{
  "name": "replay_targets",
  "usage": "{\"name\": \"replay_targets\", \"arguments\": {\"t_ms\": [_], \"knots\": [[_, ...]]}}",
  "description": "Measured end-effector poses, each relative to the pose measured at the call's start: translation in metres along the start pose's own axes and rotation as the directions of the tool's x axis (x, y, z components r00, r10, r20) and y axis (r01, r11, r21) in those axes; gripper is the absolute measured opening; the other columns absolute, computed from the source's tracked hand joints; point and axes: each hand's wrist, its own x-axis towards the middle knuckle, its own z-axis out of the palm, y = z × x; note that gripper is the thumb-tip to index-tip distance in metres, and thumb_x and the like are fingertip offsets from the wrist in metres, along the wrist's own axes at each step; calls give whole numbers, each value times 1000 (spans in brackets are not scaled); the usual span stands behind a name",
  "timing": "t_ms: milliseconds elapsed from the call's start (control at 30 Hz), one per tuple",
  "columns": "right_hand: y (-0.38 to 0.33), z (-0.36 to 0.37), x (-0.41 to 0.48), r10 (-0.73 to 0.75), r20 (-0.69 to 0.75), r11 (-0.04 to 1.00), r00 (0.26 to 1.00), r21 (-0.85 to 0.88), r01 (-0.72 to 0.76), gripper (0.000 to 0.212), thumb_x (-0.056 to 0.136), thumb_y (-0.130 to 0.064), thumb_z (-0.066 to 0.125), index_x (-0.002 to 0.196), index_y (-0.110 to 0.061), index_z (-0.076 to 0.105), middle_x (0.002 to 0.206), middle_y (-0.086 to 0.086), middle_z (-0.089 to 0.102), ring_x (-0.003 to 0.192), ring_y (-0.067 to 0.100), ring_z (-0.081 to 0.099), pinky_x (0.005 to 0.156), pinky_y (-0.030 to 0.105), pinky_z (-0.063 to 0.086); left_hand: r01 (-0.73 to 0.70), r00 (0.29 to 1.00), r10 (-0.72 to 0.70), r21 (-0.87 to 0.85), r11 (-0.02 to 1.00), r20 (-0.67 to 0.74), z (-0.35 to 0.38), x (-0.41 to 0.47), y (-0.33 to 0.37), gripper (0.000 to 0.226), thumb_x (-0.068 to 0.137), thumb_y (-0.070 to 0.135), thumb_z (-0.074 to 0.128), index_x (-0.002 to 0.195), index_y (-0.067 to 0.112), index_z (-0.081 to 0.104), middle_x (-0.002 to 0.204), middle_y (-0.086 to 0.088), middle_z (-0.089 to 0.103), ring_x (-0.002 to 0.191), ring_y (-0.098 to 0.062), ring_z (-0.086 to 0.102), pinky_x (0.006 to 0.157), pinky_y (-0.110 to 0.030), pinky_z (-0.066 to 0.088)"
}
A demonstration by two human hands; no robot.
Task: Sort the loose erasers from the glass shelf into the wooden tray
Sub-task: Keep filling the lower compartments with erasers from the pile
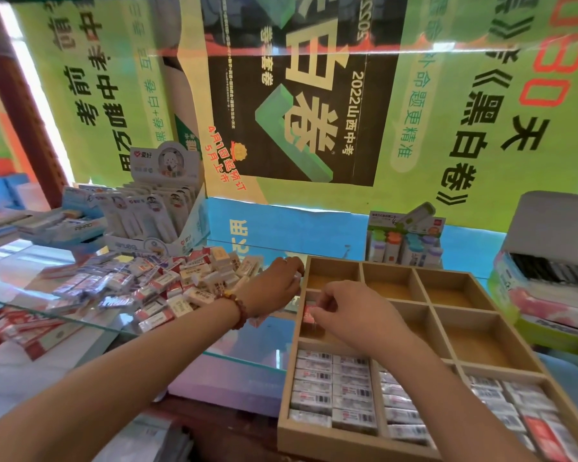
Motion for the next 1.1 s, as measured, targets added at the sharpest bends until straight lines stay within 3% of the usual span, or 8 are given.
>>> {"name": "replay_targets", "arguments": {"t_ms": [100, 267, 433, 600, 767, 867, 1000, 1100], "knots": [[1, 1, -1, -12, 22, 1000, 1000, -2, 12, 18, 90, -41, 54, 95, -26, 63, 90, -9, 64, 82, 10, 60, 76, 31, 55, 51, 993, -62, -106, 993, -105, -3, 6, -1, 23, 97, 6, 32, 115, 5, 47, 110, -14, 43, 95, -22, 43, 82, -29, 37], [2, 2, 0, -20, 41, 1000, 999, -5, 20, 19, 90, -41, 55, 100, -26, 63, 94, -8, 64, 84, 10, 60, 76, 31, 55, 210, 960, -272, -477, 853, -64, -20, 10, 2, 20, 100, 9, 27, 110, 8, 45, 102, -9, 40, 74, -11, 42, 57, -16, 42], [0, 0, 2, -50, -12, 997, 999, 55, 51, 21, 91, -41, 55, 106, -26, 59, 94, -10, 63, 82, 7, 59, 69, 27, 53, 205, 917, -393, -767, 608, -67, -48, 8, 27, 22, 98, 6, 27, 111, 7, 45, 72, -4, 46, 59, -13, 47, 47, -18, 38], [-10, -2, 2, -83, -168, 944, 982, 301, 131, 50, 86, -50, 61, 126, -32, 38, 92, -13, 61, 79, 8, 61, 70, 30, 50, 104, 949, -300, -806, 583, -94, -49, -24, 62, 21, 99, 8, 32, 94, 21, 49, 74, -2, 44, 60, -14, 43, 54, -27, 33], [-20, -13, -7, -110, -272, 846, 956, 479, 234, 14, 93, -38, 56, 100, -29, 47, 90, -6, 69, 75, 10, 64, 66, 28, 50, 40, 957, -281, -923, 384, -76, -52, -58, 91, 24, 97, 3, 32, 94, 18, 51, 85, -11, 55, 61, -13, 47, 51, -22, 36], [-20, -23, -18, -22, -240, 773, 970, 612, 169, 25, 92, -44, 54, 99, -20, 54, 84, -5, 69, 69, 7, 62, 64, 25, 49, 76, 935, -355, -973, 218, -7, -61, -65, 101, 40, 87, -10, 28, 108, 9, 57, 92, -10, 49, 65, -21, 42, 49, -22, 35], [-20, -33, -33, 54, -53, 602, 997, 799, 10, 31, 99, -36, 45, 99, -8, 56, 77, 3, 69, 48, 9, 50, 45, 17, 41, 145, 914, -406, -926, 350, -10, -55, -77, 108, 57, 83, -21, 30, 130, 5, 47, 93, -2, 40, 67, -13, 40, 53, -23, 33], [-17, -34, -40, 19, 113, 522, 993, 846, -106, 27, 101, -31, 41, 100, -9, 58, 74, 6, 69, 48, 13, 47, 42, 19, 34, 131, 928, -373, -941, 312, 6, -45, -86, 106, 49, 83, -18, 45, 128, 0, 45, 97, -5, 45, 74, -12, 48, 60, -21, 40]]}}
